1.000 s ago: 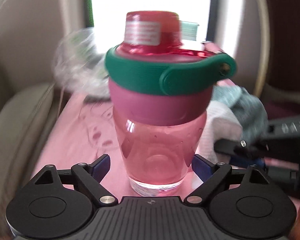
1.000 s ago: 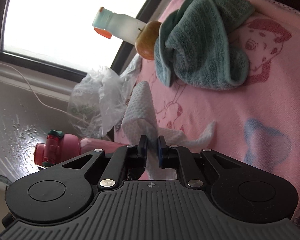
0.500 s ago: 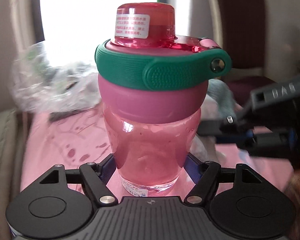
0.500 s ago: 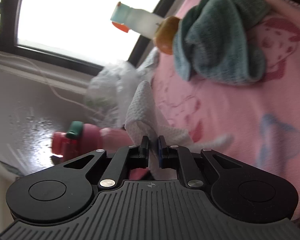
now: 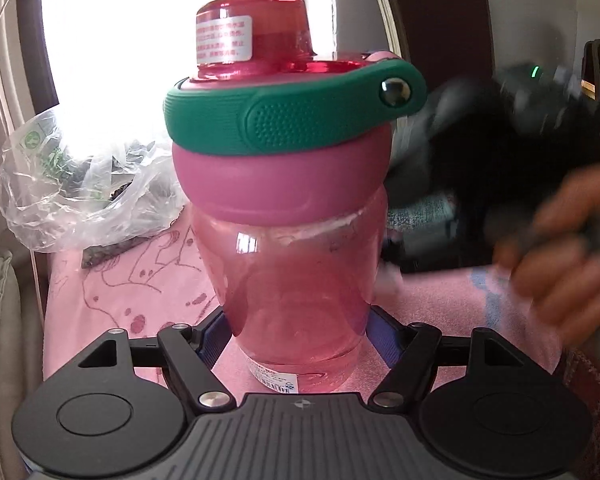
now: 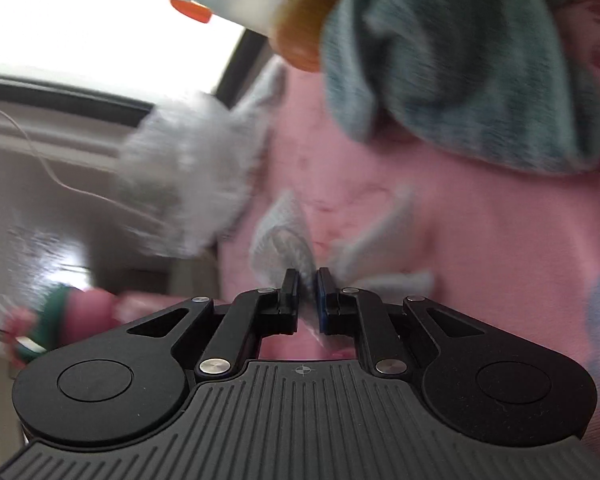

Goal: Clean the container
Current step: 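Rotate the pink bottle in the left gripper while the right gripper keeps wiping with the tissue, then regrip the tissue with the right gripper and wipe the bottle again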

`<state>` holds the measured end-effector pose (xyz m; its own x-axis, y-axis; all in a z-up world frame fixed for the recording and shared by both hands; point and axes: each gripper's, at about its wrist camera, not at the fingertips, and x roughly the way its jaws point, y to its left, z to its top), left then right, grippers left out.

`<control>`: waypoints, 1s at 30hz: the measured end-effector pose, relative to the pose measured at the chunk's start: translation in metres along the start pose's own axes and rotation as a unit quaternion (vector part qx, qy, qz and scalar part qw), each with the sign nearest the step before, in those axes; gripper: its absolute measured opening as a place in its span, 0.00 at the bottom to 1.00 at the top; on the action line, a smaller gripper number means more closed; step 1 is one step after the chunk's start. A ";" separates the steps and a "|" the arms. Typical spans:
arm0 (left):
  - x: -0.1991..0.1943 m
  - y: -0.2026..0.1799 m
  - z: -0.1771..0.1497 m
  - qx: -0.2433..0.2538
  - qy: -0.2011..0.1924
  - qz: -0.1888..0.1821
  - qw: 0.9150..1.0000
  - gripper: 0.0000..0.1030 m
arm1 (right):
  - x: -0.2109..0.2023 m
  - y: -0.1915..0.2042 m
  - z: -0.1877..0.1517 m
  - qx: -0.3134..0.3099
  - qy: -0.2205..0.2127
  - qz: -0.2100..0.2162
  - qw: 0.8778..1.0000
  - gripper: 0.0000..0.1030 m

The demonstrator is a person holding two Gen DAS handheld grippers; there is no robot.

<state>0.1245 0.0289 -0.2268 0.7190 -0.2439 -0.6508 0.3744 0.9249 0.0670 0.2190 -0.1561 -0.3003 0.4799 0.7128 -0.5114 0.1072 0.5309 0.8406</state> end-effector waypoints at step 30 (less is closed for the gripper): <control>0.004 -0.015 0.005 -0.053 0.027 0.099 0.993 0.86 | -0.075 -0.010 -0.022 -0.017 -0.049 -0.040 0.998 0.13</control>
<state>0.1248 0.0120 -0.2265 0.7383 -0.0407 -0.6732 0.1625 0.9795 0.1190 0.1631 -0.2049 -0.2738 0.5535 0.6199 -0.5562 0.1204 0.6012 0.7899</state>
